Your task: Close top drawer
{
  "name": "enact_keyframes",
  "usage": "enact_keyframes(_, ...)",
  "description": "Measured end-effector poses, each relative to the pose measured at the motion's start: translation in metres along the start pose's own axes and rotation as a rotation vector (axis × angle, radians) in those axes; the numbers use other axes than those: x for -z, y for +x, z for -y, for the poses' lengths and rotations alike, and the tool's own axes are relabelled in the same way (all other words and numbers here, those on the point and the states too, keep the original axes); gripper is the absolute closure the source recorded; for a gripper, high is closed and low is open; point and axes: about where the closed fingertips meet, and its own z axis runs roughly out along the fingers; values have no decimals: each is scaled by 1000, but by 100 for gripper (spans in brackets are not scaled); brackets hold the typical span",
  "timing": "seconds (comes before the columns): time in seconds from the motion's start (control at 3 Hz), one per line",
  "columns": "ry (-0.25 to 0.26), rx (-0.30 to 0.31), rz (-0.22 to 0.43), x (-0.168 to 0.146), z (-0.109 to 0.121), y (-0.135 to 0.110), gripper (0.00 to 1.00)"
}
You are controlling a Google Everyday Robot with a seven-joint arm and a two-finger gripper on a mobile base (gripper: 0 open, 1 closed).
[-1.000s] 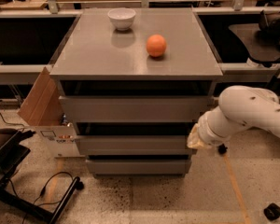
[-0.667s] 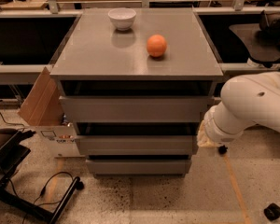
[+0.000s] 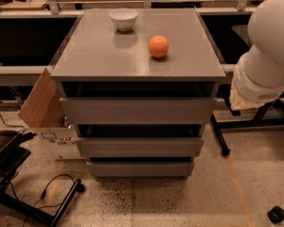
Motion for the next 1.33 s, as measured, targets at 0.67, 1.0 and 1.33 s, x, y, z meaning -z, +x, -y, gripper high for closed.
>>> enact_keyframes(0.67, 15, -8, -6, 12, 6, 4, 59)
enact_keyframes(1.0, 17, -8, -7, 13, 5, 4, 36)
enact_keyframes(1.33, 19, -9, -8, 15, 5, 5, 13)
